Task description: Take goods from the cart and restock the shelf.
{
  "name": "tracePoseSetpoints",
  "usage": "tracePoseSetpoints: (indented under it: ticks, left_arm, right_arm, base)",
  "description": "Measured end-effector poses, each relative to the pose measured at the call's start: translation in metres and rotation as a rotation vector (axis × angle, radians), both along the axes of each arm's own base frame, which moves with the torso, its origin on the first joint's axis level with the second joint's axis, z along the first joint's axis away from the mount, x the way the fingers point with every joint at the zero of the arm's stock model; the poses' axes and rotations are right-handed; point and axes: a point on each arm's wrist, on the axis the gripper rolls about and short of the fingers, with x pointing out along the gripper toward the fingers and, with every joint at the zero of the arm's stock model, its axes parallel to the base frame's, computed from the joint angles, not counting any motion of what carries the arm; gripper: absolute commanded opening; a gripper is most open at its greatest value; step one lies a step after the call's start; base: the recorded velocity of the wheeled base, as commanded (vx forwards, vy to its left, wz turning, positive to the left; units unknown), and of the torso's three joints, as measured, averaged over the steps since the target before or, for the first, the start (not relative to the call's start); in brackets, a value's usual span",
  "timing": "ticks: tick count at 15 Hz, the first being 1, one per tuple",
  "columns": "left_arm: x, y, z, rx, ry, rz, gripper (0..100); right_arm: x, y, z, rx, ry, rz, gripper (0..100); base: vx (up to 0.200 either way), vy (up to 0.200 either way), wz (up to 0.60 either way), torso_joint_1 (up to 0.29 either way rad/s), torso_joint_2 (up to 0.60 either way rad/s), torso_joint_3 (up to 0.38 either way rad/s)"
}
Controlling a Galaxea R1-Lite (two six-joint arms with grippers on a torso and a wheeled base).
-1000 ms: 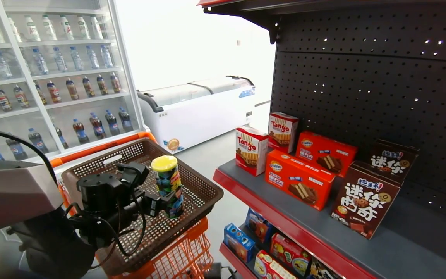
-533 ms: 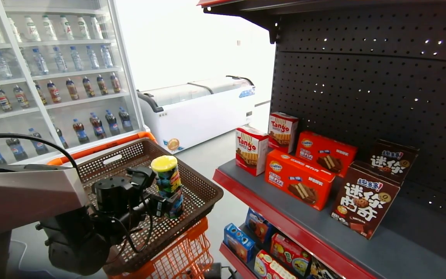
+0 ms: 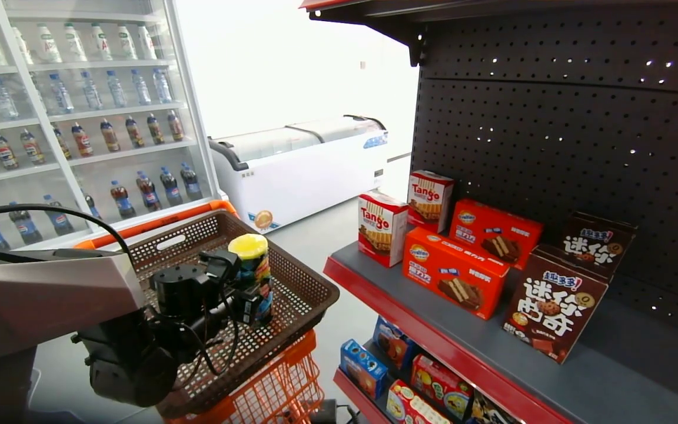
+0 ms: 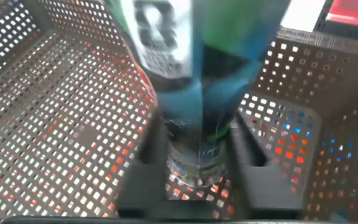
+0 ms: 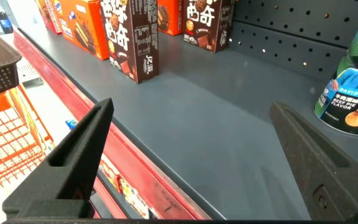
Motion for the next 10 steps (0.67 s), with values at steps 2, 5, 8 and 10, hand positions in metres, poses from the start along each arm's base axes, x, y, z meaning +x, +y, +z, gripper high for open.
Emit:
tracePoseSetpoints:
  ticks: [2,5,8,10]
  left_arm:
    - [0.001,-0.001,0.008,-0.009,-0.023,-0.020,0]
    - [0.003,-0.004,0.029,-0.015,-0.005,-0.054,0]
    - [0.002,-0.006,0.062,-0.024,-0.014,-0.073,0]
    - [-0.005,-0.008,0.081,-0.028,-0.010,-0.089,0]
  right_arm:
    - [0.000,0.000,0.000,0.000,0.000,0.000,100]
    - [0.000,0.000,0.000,0.000,0.000,0.000,100]
    - [0.000,0.000,0.000,0.000,0.000,0.000,100]
    - [0.000,0.000,0.000,0.000,0.000,0.000,100]
  base:
    - [0.000,0.000,0.00,0.000,0.00,0.000]
    - [0.000,0.000,0.00,0.000,0.00,0.000]
    - [0.000,0.000,0.00,0.000,0.00,0.000]
    - [0.000,0.000,0.00,0.000,0.00,0.000]
